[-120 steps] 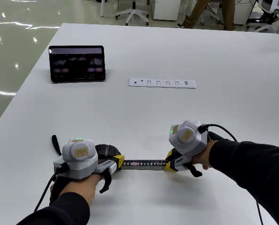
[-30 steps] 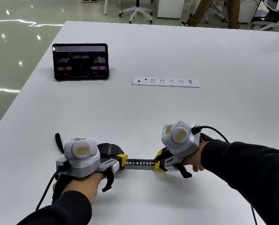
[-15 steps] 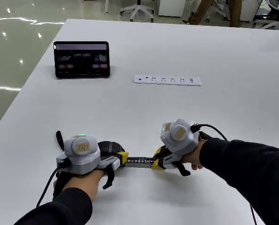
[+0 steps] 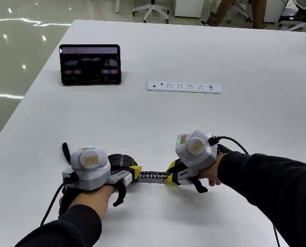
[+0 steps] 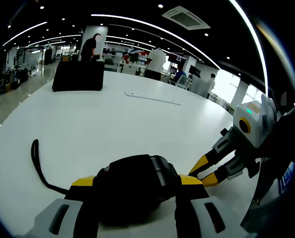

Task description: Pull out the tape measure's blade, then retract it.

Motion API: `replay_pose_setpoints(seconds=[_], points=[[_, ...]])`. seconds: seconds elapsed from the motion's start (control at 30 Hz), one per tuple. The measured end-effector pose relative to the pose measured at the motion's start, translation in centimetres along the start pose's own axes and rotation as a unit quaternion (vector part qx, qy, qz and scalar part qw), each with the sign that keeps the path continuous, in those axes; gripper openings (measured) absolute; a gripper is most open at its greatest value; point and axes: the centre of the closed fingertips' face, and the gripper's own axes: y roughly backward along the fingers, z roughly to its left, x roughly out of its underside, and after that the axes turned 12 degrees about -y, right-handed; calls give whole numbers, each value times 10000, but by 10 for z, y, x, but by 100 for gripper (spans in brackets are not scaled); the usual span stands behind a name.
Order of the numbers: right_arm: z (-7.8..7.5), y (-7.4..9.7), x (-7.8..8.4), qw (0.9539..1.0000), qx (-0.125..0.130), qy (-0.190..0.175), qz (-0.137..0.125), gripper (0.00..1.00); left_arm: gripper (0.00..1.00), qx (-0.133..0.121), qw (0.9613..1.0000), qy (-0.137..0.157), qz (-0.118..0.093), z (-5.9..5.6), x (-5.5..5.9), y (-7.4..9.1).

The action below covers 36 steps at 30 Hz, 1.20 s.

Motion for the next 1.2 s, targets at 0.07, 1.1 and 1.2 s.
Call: replay_pose_setpoints(seconds=[0.07, 1.1, 1.2], points=[[1, 0, -1, 10000, 0, 0, -6, 11, 58, -1, 10000, -6, 2, 0, 0, 0], [2, -4, -7, 9996, -17, -104, -274, 11, 58, 38, 10000, 67, 4, 1, 0, 0], [1, -4, -8, 9995, -19, -106, -310, 11, 58, 46, 9999, 89, 11, 1, 0, 0]])
